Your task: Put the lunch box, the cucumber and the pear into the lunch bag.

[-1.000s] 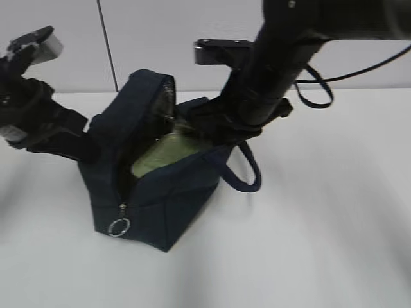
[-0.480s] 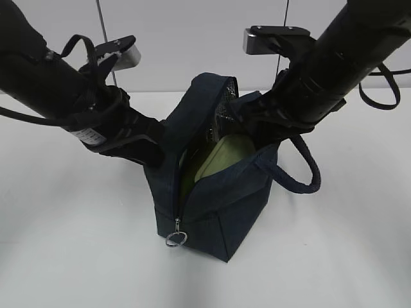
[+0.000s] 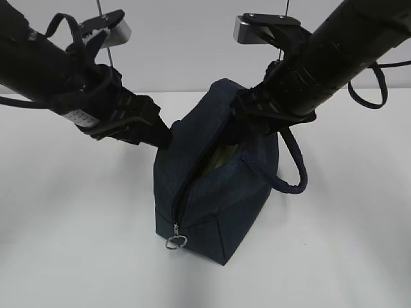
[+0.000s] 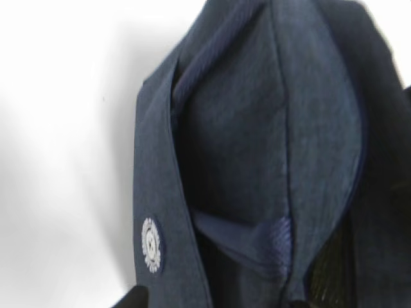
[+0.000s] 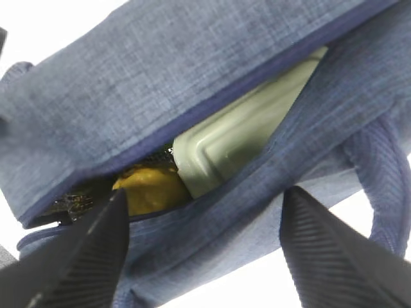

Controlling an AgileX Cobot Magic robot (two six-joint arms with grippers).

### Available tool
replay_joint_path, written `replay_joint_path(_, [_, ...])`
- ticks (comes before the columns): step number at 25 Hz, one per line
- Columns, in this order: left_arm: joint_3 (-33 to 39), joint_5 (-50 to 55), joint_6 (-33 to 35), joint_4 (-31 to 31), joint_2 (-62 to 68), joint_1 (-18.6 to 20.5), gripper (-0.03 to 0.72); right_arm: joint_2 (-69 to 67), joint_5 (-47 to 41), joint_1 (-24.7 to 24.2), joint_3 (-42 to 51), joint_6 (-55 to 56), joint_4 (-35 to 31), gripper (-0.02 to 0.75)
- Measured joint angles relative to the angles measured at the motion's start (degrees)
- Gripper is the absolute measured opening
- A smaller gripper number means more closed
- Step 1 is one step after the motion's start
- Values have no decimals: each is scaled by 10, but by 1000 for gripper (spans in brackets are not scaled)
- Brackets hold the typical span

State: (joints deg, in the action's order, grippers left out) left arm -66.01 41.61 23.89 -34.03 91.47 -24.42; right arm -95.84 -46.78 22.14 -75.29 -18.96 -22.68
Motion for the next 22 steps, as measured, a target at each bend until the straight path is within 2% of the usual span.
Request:
replay_joint_path(5, [15,-26,0,4,-39,0,391,43,20,0,29,-2,3,561])
replay_joint_path(10, [99,-99,8,4,-115,0,391,141,75,0,112,-14,-6,561])
replay_joint_path(13, [162,-143,33,3,-175,-6,383,211,120,0,172,-67,-42,561])
replay_joint_path(15, [197,-166,48,1,-212,-12,376,259,145,0,223,-124,-101,561])
replay_joint_path(18, [246,-209,57,-2,-261,-21,370,325,176,1,307,-253,-234,561])
replay_joint_path(22, [303,-254,61,-3,-310,-24,368,382,203,1,409,-466,-469,561])
